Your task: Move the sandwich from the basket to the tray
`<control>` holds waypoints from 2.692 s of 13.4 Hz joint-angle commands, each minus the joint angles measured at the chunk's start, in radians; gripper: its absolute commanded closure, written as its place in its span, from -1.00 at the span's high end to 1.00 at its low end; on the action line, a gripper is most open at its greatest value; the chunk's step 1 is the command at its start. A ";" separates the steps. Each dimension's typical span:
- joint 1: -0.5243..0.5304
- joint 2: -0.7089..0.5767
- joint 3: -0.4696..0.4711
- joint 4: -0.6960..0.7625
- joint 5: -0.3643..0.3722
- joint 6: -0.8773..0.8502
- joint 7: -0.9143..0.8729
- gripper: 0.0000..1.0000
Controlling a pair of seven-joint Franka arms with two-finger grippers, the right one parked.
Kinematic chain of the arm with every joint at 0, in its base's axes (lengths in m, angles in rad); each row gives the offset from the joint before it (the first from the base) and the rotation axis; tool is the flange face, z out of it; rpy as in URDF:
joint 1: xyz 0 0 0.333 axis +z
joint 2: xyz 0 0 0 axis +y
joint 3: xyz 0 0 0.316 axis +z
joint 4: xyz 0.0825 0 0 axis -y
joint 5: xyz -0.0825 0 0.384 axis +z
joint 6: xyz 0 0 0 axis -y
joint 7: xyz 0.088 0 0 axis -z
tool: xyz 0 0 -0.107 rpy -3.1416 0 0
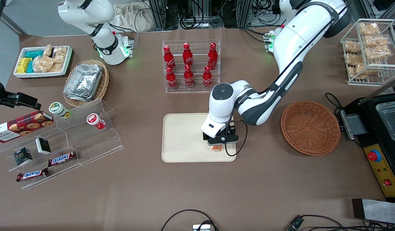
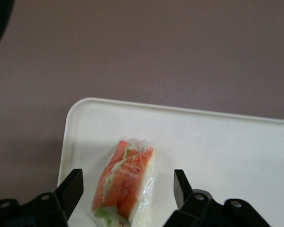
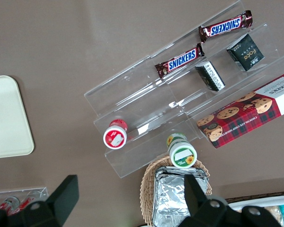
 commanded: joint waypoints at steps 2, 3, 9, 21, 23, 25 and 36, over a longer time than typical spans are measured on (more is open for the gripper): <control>0.018 -0.043 0.000 0.090 -0.093 -0.087 0.000 0.70; 0.018 -0.044 0.000 0.147 -0.121 -0.151 0.000 0.69; 0.084 -0.079 -0.002 0.374 -0.221 -0.450 0.098 0.68; 0.273 -0.305 0.059 0.264 -0.340 -0.629 0.397 0.68; 0.265 -0.377 0.185 0.220 -0.453 -0.628 0.556 0.68; 0.265 -0.429 0.260 0.181 -0.507 -0.633 0.668 0.68; 0.219 -0.725 0.524 -0.073 -0.584 -0.642 1.105 0.64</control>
